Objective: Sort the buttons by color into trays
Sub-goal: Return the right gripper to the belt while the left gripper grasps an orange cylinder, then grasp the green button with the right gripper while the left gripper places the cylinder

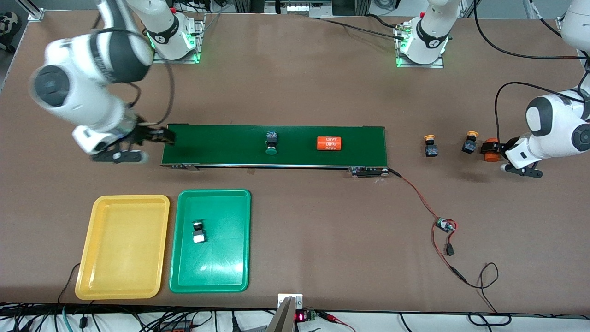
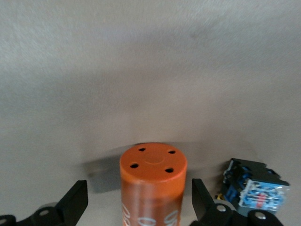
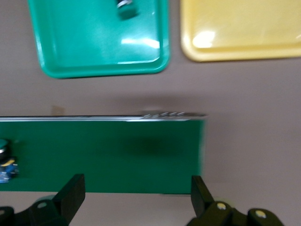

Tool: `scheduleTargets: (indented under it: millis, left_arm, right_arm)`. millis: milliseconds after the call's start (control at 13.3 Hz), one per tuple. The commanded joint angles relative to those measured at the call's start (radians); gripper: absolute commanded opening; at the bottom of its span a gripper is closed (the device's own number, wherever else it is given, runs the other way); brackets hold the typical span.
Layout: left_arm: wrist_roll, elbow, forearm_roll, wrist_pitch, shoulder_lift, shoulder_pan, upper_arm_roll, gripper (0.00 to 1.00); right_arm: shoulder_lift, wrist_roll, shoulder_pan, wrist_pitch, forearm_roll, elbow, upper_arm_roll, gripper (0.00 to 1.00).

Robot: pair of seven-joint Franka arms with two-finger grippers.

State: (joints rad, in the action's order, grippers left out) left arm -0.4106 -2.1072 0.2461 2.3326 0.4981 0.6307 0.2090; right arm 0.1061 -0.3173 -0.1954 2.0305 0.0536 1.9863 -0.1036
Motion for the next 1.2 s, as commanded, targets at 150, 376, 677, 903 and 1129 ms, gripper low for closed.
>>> scheduleTargets:
  millis: [150,376,677,903,1129]
  left_arm:
    - [-0.043,-0.008,-0.015,-0.063,-0.048,-0.008,-0.010,0.04]
    - [-0.074,0.058,-0.011,-0.207,-0.136,-0.107,0.004,0.00]
    - [-0.146,0.088,-0.013,-0.249,-0.234,-0.305,0.062,0.00]
    - [-0.201,0.088,-0.016,-0.343,-0.265,-0.420,0.246,0.00]
    - [-0.240,0.090,-0.004,-0.326,-0.266,-0.497,0.343,0.00]
  right_arm:
    - [-0.042,-0.173,-0.001,0.212,0.003,0.189,-0.157,1.00]
    - [-0.003,-0.265,-0.036,0.247,0.003,0.190,-0.182,1.00]
    - [0.070,-0.319,-0.085,0.339,-0.001,0.187,-0.182,1.00]
    - [0.102,-0.338,-0.096,0.389,-0.015,0.187,-0.182,1.00]
    - [0.110,-0.273,-0.098,0.389,-0.057,0.187,-0.182,1.00]
